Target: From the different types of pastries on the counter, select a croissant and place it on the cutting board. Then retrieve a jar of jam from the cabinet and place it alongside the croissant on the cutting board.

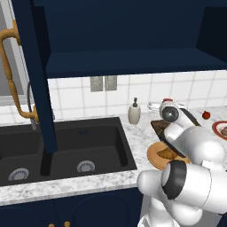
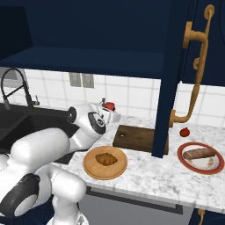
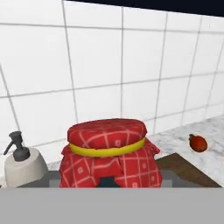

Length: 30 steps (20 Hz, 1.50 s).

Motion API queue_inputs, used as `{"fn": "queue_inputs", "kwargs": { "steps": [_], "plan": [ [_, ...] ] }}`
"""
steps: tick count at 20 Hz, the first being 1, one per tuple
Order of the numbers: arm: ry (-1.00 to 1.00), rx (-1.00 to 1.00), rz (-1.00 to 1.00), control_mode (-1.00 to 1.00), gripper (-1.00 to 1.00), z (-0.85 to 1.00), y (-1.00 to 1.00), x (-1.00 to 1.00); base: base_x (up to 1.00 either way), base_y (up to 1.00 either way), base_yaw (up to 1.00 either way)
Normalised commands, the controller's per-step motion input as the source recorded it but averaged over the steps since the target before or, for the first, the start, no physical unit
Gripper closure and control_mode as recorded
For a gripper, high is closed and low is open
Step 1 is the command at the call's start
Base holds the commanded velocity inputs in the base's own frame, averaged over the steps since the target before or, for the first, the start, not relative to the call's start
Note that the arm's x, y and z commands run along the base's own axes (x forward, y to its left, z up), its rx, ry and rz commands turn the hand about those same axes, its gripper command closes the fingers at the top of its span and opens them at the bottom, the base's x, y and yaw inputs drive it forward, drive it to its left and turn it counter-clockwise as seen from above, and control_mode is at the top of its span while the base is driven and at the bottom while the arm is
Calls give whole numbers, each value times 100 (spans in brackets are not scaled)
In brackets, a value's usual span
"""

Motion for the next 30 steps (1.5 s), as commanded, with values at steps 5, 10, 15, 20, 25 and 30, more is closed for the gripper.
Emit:
{"fn": "queue_inputs", "kwargs": {
  "steps": [5,10,15,20,25,30],
  "plan": [
    [-1,0,31,-100,100,-75,-56,4,0,0,0],
    [-7,0,0,-100,100,-5,-51,-6,0,0,0],
    [-15,-2,1,-100,100,24,-70,-37,0,0,0],
    [0,-9,-3,-100,100,66,-70,-36,0,0,0],
    [0,-14,0,-100,100,15,-65,-65,0,0,0],
    [0,-3,1,-100,100,0,0,0,0,0,0]
  ]
}}
